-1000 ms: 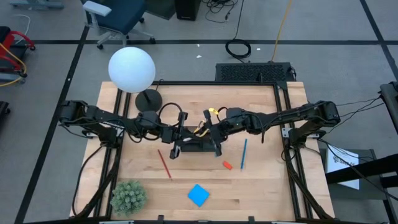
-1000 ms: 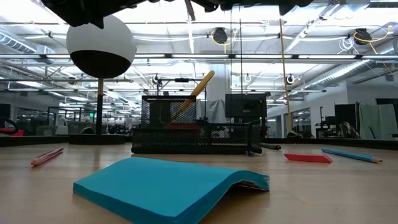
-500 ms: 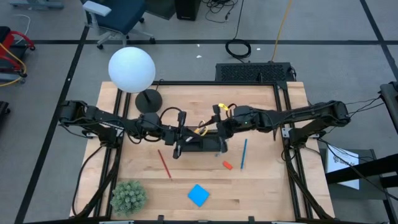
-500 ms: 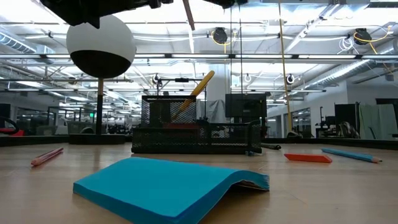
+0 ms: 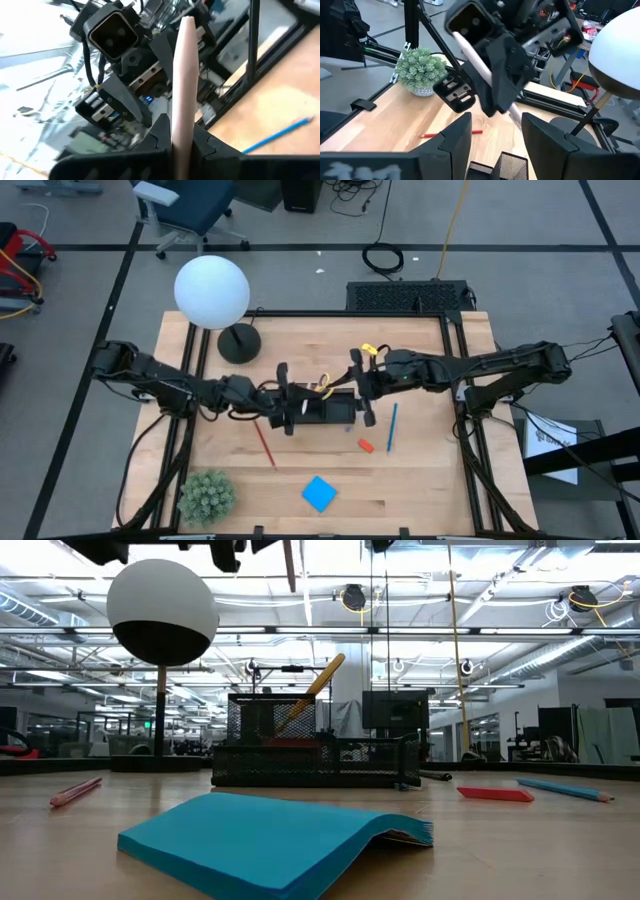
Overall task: Pick and place office supplies into organizer
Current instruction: Put the light pink pen into the desk organizer
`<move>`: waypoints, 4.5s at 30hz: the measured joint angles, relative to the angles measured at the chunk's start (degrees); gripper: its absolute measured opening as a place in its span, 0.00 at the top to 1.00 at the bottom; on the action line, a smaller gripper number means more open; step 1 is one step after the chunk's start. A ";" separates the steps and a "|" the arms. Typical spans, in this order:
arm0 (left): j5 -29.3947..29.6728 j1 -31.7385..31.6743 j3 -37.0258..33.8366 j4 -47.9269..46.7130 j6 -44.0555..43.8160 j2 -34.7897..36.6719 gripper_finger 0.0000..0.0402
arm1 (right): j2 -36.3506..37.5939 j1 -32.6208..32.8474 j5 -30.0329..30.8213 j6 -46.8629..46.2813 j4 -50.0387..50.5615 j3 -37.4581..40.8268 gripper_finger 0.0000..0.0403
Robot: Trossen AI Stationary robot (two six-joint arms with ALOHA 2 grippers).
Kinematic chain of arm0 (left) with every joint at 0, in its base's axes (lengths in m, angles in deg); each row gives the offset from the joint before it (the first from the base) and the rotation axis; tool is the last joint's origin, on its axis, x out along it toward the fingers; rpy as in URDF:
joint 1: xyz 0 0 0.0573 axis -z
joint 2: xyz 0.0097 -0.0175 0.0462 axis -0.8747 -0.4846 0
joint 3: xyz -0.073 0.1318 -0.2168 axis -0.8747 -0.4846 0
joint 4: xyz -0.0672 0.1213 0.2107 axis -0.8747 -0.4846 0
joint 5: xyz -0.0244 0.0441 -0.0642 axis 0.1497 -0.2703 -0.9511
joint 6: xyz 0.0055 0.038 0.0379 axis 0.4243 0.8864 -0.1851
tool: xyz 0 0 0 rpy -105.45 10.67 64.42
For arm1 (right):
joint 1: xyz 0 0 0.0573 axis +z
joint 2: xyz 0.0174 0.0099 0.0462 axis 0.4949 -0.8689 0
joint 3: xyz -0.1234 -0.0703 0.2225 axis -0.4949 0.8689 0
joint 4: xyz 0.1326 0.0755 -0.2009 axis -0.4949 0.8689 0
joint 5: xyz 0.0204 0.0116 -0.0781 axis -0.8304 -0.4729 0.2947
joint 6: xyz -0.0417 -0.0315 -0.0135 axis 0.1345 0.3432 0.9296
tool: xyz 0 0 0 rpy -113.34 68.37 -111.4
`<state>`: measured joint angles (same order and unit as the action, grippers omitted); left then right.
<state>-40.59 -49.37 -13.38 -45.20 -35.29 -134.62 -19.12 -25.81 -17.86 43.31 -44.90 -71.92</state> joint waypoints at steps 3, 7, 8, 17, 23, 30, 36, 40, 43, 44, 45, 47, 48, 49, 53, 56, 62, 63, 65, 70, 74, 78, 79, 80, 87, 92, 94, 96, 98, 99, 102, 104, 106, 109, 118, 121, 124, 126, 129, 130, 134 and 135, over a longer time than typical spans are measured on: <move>4.87 1.60 0.00 -0.17 4.26 -0.01 0.98 | -0.08 0.00 0.02 -0.19 0.14 0.00 0.60; 12.46 3.84 0.00 -0.20 10.85 0.00 0.98 | -0.04 -0.09 1.81 -1.72 -1.34 0.00 0.60; 13.74 4.34 0.00 -0.33 11.90 -0.02 0.99 | -0.04 -0.09 3.14 -2.44 -1.66 0.00 0.60; 22.70 6.66 0.00 -5.25 23.71 -0.04 0.99 | 0.18 -2.17 10.32 -11.93 -5.40 0.02 0.61; 25.53 6.71 1.22 -6.46 32.80 -0.09 0.97 | 0.25 -7.04 0.92 -21.82 -9.27 0.04 0.62; 25.22 6.82 7.80 -16.59 33.60 -0.09 0.97 | 0.25 -13.28 -12.64 -33.24 -12.04 0.04 0.62; 24.70 6.92 11.02 -18.19 39.62 -0.09 0.98 | -0.67 -15.33 -18.20 -37.56 -12.69 0.04 0.62; 23.43 6.92 11.58 -18.35 42.20 -0.08 0.97 | -2.17 -15.50 -22.49 -40.66 -15.90 0.07 0.61; 22.66 6.92 11.74 -18.56 42.02 -0.07 0.99 | -2.98 -15.50 -23.04 -41.85 -17.47 0.07 0.61; 21.87 6.92 11.75 -19.24 41.58 -0.07 0.98 | -2.99 -15.50 -23.01 -41.86 -17.36 0.07 0.61; 21.30 6.92 11.74 -19.89 41.26 -0.07 0.97 | -3.04 -15.52 -22.82 -41.81 -17.52 0.07 0.61; 20.70 6.92 11.74 -20.20 40.60 -0.35 0.97 | -3.20 -15.52 -22.80 -41.77 -18.00 0.07 0.61; 20.58 6.92 11.74 -19.64 40.61 -0.78 0.97 | -3.28 -15.52 -22.80 -41.81 -17.79 0.07 0.61; 20.48 6.87 11.76 -19.33 40.91 -1.18 0.98 | -3.45 -15.52 -22.80 -41.96 -17.61 0.07 0.61; 19.96 6.86 11.76 -18.51 43.26 -3.68 0.98 | -5.24 -15.52 -24.37 -43.74 -18.86 0.07 0.61; 21.61 6.86 11.74 -16.50 45.41 -6.47 0.97 | -7.02 -15.52 -24.53 -44.86 -20.95 0.04 0.61; 24.54 6.65 11.72 -12.97 49.03 -10.18 0.97 | -9.27 -15.52 -25.84 -45.40 -20.31 0.06 0.61; 24.64 6.57 11.73 -12.27 49.12 -10.44 0.97 | -9.49 -15.52 -25.86 -45.11 -20.56 0.02 0.61; 25.07 6.55 11.72 -12.00 49.43 -10.49 0.96 | -9.60 -15.52 -25.67 -44.35 -19.17 0.02 0.61; 25.22 6.55 11.72 -11.37 49.39 -10.43 0.98 | -9.57 -15.54 -25.57 -43.47 -18.64 0.02 0.61; 25.22 6.55 11.72 -11.20 49.38 -10.43 0.96 | -9.57 -15.52 -25.49 -43.28 -17.19 0.02 0.61; 25.22 6.55 11.72 -11.13 49.45 -10.43 0.99 | -9.71 -15.52 -25.38 -42.67 -15.59 0.02 0.61; 25.20 6.59 11.72 -11.08 49.45 -10.43 0.98 | -9.97 -15.52 -25.39 -42.69 -15.85 0.02 0.61; 25.16 6.60 11.72 -11.03 49.43 -10.43 0.98 | -10.21 -15.44 -25.40 -42.83 -16.17 0.02 0.61; 24.57 6.60 11.72 -10.54 49.15 -10.43 0.98 | -12.48 -14.82 -25.58 -42.94 -18.33 0.02 0.61; 23.40 6.60 11.72 -10.58 49.17 -10.43 0.96 | -14.23 -14.51 -25.73 -43.56 -22.20 0.02 0.61; 23.37 6.60 11.72 -11.16 48.60 -10.43 0.96 | -14.77 -14.47 -25.73 -44.26 -22.93 0.02 0.61; 23.06 6.60 11.72 -11.49 47.58 -10.43 0.98 | -15.51 -14.47 -26.08 -44.40 -24.27 0.00 0.61; 22.75 6.60 11.72 -11.83 47.41 -10.43 0.98 | -15.81 -14.47 -27.09 -44.33 -24.25 0.00 0.62; 22.58 6.60 11.72 -11.85 47.31 -10.43 0.98 | -16.14 -14.42 -27.18 -44.16 -24.78 0.00 0.62; 21.87 6.60 11.69 -12.06 46.99 -10.43 0.96 | -16.25 -14.31 -27.32 -43.48 -24.73 0.00 0.66; 21.74 6.56 11.69 -12.23 46.67 -10.43 0.95 | -16.25 -14.19 -27.28 -42.45 -24.78 0.00 0.71; 21.79 6.60 11.67 -12.77 46.93 -10.43 0.97 | -16.23 -14.19 -27.43 -42.23 -24.62 0.00 0.76; 22.08 6.60 11.61 -13.16 48.38 -10.43 0.98 | -16.19 -14.25 -27.65 -42.76 -24.67 0.00 0.84; 23.63 6.60 11.61 -13.84 48.52 -10.45 0.93 | -16.17 -14.27 -27.27 -41.41 -24.90 -0.02 0.87; 24.41 6.60 11.61 -14.09 48.75 -10.45 0.95 | -16.19 -14.29 -27.11 -41.31 -24.67 -0.02 0.87; 25.15 6.60 11.61 -14.44 48.72 -10.45 0.95 | -16.21 -14.29 -26.93 -41.13 -24.67 -0.02 0.87; 25.75 6.60 11.61 -14.85 48.43 -10.47 0.93 | -16.21 -14.29 -26.88 -40.64 -24.75 -0.02 0.87; 26.28 6.82 11.61 -14.84 47.03 -10.47 0.87 | -16.21 -14.39 -27.66 -40.14 -25.00 -0.07 0.88; 26.49 6.96 11.61 -14.82 46.95 -10.47 0.85 | -16.16 -14.43 -28.37 -40.02 -24.99 -0.07 0.89; 28.29 7.64 11.61 -14.50 46.62 -10.47 0.78 | -15.65 -14.40 -28.93 -39.65 -24.82 -0.07 0.89; 29.05 7.77 11.61 -14.43 46.35 -10.47 0.77 | -15.46 -14.40 -29.04 -39.65 -24.62 -0.04 0.89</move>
<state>-11.54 -41.60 -1.77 -59.62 11.06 -145.09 -34.57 -40.20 -46.91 3.66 -69.52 -71.97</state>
